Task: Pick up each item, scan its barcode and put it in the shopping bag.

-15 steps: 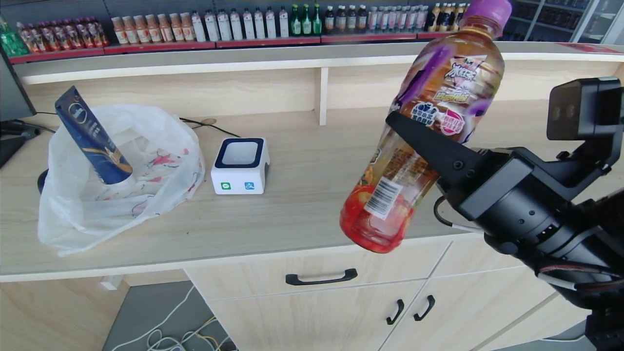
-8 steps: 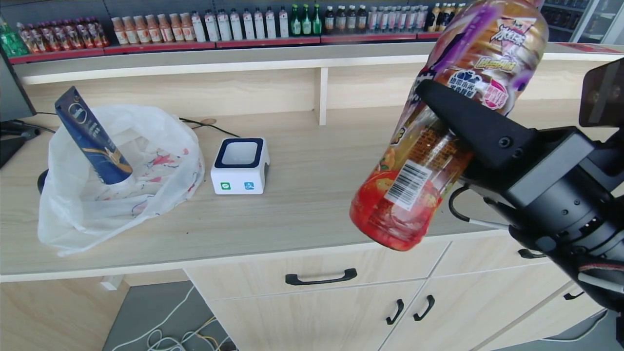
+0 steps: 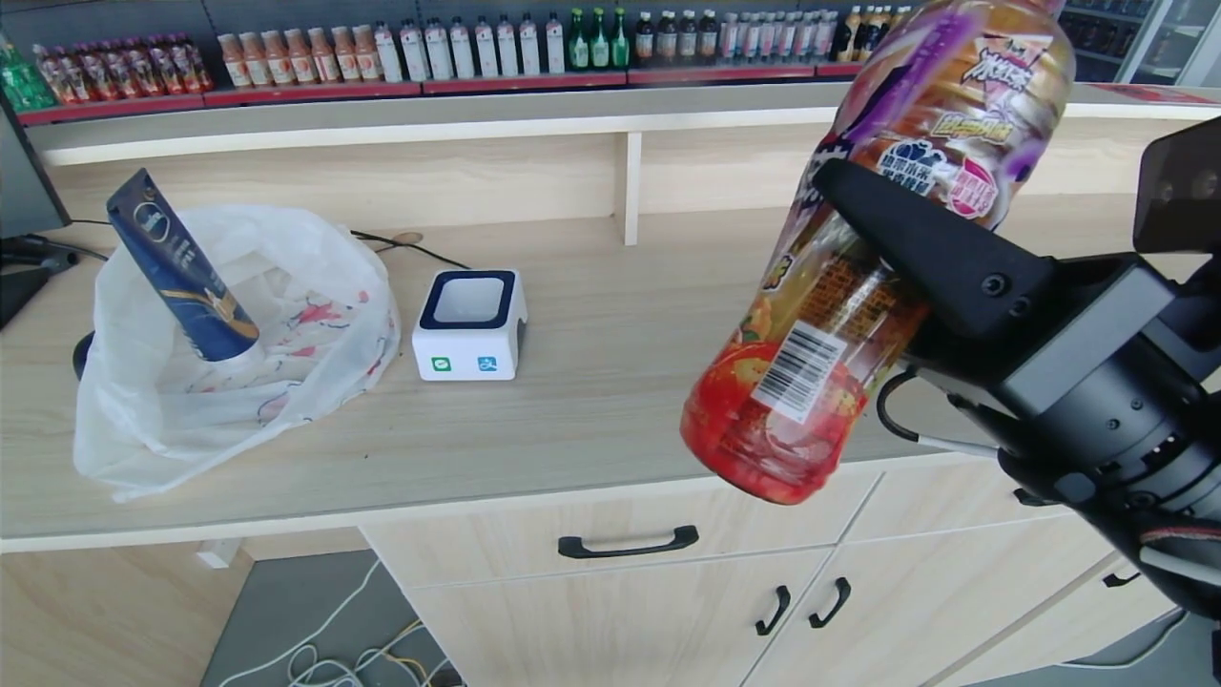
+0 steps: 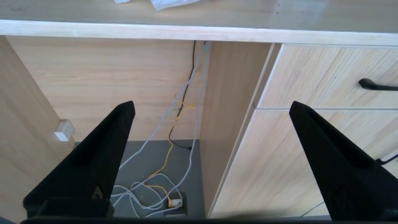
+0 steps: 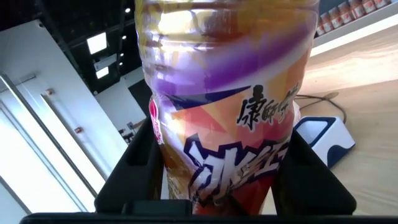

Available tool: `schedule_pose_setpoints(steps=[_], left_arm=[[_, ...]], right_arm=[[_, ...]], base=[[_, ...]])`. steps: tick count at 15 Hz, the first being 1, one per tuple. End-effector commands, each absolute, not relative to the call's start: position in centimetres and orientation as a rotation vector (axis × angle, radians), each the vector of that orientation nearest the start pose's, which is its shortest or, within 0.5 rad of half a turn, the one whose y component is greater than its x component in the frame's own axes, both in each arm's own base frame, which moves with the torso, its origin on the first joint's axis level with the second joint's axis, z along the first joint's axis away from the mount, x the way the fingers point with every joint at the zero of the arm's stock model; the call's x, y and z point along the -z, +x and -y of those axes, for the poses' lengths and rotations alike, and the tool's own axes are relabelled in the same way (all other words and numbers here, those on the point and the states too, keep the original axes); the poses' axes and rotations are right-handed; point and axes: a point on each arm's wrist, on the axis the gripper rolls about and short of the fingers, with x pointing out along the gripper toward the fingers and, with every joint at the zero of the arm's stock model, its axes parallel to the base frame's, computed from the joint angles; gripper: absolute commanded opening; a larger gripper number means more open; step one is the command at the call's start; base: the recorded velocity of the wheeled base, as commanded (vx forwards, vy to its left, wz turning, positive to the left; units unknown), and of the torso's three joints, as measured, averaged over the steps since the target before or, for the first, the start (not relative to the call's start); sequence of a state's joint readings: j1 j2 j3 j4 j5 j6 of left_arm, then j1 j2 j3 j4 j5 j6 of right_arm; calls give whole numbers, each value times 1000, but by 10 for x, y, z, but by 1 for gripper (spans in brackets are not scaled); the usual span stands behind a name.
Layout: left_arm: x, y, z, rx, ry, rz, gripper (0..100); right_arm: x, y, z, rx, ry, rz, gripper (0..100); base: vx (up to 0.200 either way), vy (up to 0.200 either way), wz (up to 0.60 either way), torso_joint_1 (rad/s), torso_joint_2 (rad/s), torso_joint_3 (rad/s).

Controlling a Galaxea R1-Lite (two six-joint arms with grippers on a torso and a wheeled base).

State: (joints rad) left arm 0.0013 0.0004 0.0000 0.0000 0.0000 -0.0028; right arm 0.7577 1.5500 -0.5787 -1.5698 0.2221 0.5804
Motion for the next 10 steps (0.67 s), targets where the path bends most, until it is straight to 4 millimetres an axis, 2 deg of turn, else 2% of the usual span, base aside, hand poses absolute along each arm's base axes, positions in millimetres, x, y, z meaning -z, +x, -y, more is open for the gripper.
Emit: schedule_pose_setpoints(steps=[1, 10], left_arm=[[-75, -23, 0, -3, -3, 0, 100], [-75, -23, 0, -3, -3, 0, 100]], right_arm=[[-255, 171, -168, -1103, 681, 307, 0], [-240, 183, -180, -1085, 635, 265, 0]], base=[[0, 0, 0, 0, 0, 0], [0, 0, 0, 0, 0, 0]])
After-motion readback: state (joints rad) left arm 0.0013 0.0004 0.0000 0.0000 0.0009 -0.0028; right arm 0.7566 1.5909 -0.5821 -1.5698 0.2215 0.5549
